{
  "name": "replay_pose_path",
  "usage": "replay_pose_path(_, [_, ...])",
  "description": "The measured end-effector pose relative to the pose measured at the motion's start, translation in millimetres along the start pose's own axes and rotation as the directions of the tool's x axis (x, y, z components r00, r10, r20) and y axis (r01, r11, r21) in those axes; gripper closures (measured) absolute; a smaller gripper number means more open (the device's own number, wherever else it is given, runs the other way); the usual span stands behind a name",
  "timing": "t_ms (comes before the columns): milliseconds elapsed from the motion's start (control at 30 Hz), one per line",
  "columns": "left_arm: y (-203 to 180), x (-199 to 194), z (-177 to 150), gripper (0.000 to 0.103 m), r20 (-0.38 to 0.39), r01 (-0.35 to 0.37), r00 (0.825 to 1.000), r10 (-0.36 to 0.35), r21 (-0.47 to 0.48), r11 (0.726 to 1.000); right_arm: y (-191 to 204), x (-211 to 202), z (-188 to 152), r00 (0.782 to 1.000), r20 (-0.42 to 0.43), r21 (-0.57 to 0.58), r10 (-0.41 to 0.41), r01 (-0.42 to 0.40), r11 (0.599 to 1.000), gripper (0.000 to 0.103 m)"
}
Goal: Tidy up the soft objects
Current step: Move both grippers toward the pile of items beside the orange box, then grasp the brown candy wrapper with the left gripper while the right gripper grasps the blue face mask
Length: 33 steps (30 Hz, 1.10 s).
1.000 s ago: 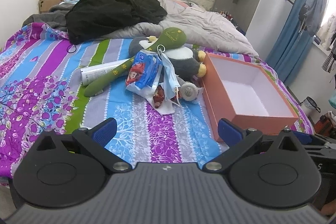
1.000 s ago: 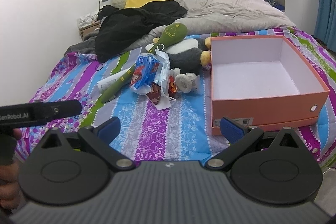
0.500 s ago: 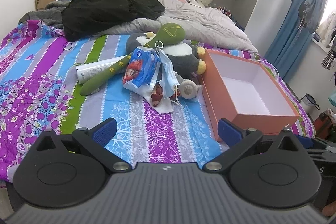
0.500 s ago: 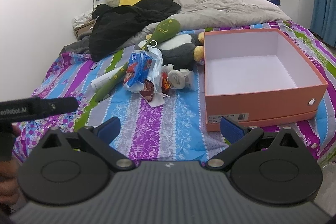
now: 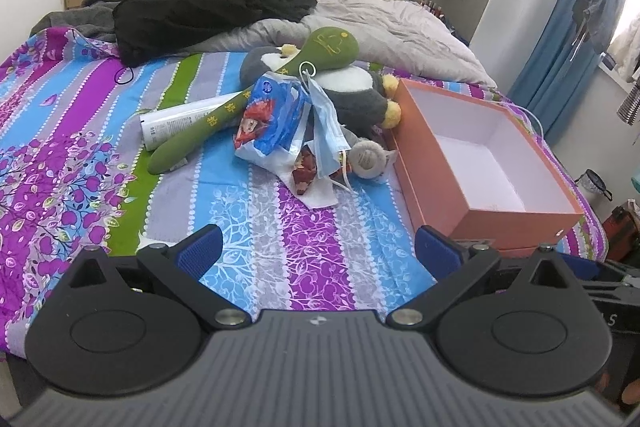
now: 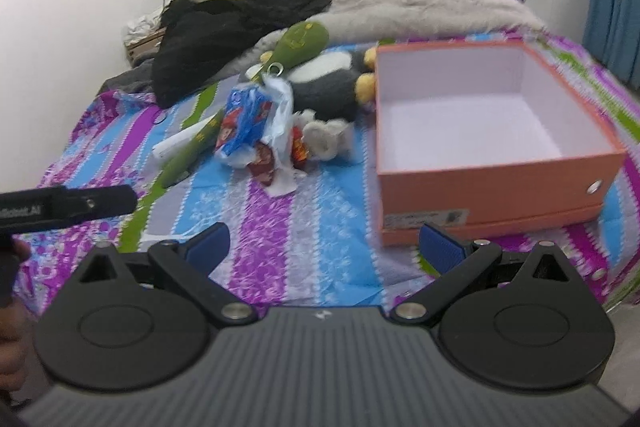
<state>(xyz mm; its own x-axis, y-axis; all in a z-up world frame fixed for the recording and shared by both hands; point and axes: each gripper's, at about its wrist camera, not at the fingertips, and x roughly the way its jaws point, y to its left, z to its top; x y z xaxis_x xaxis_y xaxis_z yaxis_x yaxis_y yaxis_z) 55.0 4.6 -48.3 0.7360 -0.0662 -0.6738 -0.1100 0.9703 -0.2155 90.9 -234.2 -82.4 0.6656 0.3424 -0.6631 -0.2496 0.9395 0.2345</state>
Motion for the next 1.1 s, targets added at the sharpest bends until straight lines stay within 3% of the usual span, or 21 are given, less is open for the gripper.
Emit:
replay_pose_path(200, [11, 18, 6, 0.000, -0.017, -0.007, 1.000, 0.007, 0.002, 1.000, 3, 14, 2, 1.000, -0.003, 0.028, 0.028, -0.028, 0.999, 0.001])
replay_pose_path(300, [16, 31, 10, 0.000, -0.029, -0.019, 0.999, 0.019, 0.004, 1.000, 7, 22, 7, 1.000, 0.006, 0.023, 0.028, -0.028, 0.999, 0.007])
replay_pose_path(367, [20, 41, 14, 0.000, -0.035, -0.026, 0.999, 0.026, 0.003, 1.000, 9, 27, 11, 0.999, 0.013, 0.026, 0.038, -0.039, 0.999, 0.022])
replay_pose_path(433, [25, 49, 16, 0.000, -0.038, -0.038, 0.999, 0.038, 0.004, 0.999, 12, 36, 16, 0.999, 0.011, 0.029, 0.044, -0.045, 0.999, 0.029])
replay_pose_path(700, [50, 89, 22, 0.000, -0.059, -0.033, 0.998, 0.031, -0.028, 0.999, 26, 67, 31, 0.995, 0.037, 0.013, 0.091, -0.091, 0.996, 0.028])
replay_pose_path(867, [65, 112, 23, 0.000, -0.066, -0.014, 0.998, 0.010, -0.054, 0.998, 38, 81, 44, 0.989, 0.066, 0.019, 0.131, -0.132, 0.991, 0.020])
replay_pose_path(1100, [74, 144, 20, 0.001, -0.063, 0.020, 0.998, -0.023, -0.058, 0.998, 51, 116, 57, 0.988, 0.028, 0.009, 0.151, -0.151, 0.988, 0.020])
